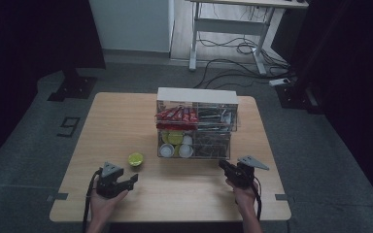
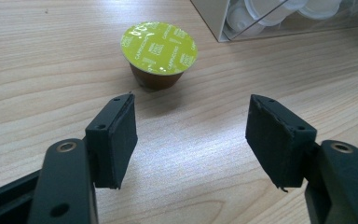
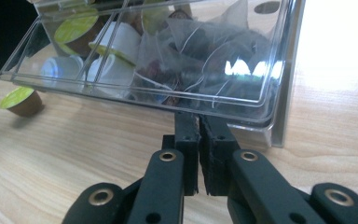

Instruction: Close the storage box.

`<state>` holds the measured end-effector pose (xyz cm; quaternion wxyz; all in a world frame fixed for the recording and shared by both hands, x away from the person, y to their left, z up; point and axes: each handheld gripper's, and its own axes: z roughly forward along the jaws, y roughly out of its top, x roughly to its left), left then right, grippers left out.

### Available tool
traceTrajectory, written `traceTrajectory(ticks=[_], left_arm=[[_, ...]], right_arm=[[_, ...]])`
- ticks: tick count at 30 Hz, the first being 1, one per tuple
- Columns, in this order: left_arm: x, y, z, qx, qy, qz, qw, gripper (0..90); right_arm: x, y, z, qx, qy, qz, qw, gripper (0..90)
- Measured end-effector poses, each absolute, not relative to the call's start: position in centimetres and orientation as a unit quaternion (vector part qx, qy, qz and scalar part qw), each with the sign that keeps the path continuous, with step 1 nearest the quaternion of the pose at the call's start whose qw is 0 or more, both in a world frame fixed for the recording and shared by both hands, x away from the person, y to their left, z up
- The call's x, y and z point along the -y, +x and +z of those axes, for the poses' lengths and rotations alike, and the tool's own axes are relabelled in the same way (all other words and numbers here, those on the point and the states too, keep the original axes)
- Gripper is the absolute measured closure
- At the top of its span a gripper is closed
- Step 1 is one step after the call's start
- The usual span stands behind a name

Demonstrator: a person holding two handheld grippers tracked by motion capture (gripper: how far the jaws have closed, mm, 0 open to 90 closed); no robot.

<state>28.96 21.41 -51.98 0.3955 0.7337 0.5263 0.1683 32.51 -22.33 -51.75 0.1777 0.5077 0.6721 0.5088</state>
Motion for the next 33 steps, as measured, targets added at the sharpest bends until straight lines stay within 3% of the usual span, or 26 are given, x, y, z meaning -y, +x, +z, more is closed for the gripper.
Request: traceTrajectory(ticks=[9,15,22,33], left_arm=[[-21.8,28.9,-51.8,-0.531,0.729,0.168,0.399,33.9],[-22.1,28.7,-51.3,-0.532,0.723,0.172,0.407,33.9],[-22.2,28.6,-51.3,-0.532,0.723,0.170,0.407,33.7],[-21.6,28.8,-51.7,-0.525,0.734,0.158,0.400,32.5]], right_arm=[[22.6,32.3,-52.0,-0.677,0.509,0.506,0.164,78.1],[21.8,31.9,-51.8,-0.673,0.513,0.505,0.169,61.8],[22.0,31.5,-51.7,-0.674,0.513,0.500,0.182,50.6],[23.0,30.1,-52.9,-0.697,0.496,0.478,0.199,44.1]])
